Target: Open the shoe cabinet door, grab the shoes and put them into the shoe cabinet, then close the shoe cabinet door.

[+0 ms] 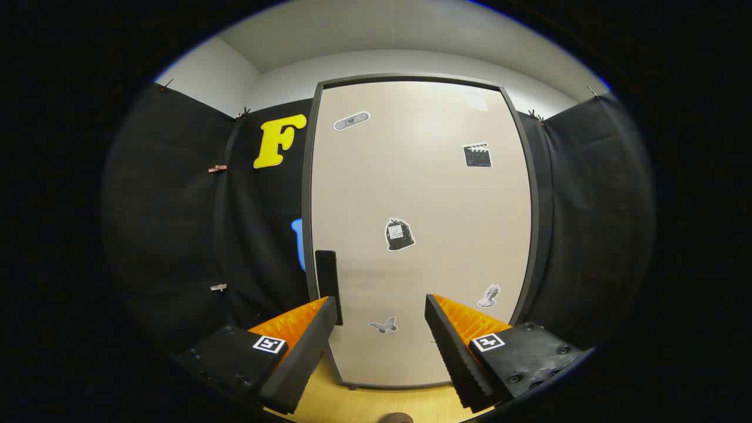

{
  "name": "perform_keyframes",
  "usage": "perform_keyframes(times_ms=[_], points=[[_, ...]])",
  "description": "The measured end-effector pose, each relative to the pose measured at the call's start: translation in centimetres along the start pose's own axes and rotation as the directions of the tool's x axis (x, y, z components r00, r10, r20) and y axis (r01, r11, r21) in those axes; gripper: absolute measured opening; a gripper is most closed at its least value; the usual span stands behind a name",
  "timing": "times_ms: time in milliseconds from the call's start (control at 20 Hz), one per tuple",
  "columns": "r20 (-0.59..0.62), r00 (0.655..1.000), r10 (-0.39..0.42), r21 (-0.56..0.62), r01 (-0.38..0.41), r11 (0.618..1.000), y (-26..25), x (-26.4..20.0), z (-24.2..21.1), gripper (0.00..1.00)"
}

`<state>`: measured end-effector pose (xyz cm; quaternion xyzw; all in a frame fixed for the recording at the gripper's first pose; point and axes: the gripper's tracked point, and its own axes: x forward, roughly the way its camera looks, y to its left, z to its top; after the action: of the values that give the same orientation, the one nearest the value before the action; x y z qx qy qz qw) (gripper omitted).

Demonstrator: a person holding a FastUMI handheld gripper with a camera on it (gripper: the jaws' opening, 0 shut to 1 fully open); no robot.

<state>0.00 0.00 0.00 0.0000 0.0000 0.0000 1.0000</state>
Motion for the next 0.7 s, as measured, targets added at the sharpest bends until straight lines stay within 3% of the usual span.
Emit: perform_keyframes(times_ms=[700], points=[[-0.006,1.000,0.011,0.005,-0.011,1.000,0.54,0.84,0.06,0.99]])
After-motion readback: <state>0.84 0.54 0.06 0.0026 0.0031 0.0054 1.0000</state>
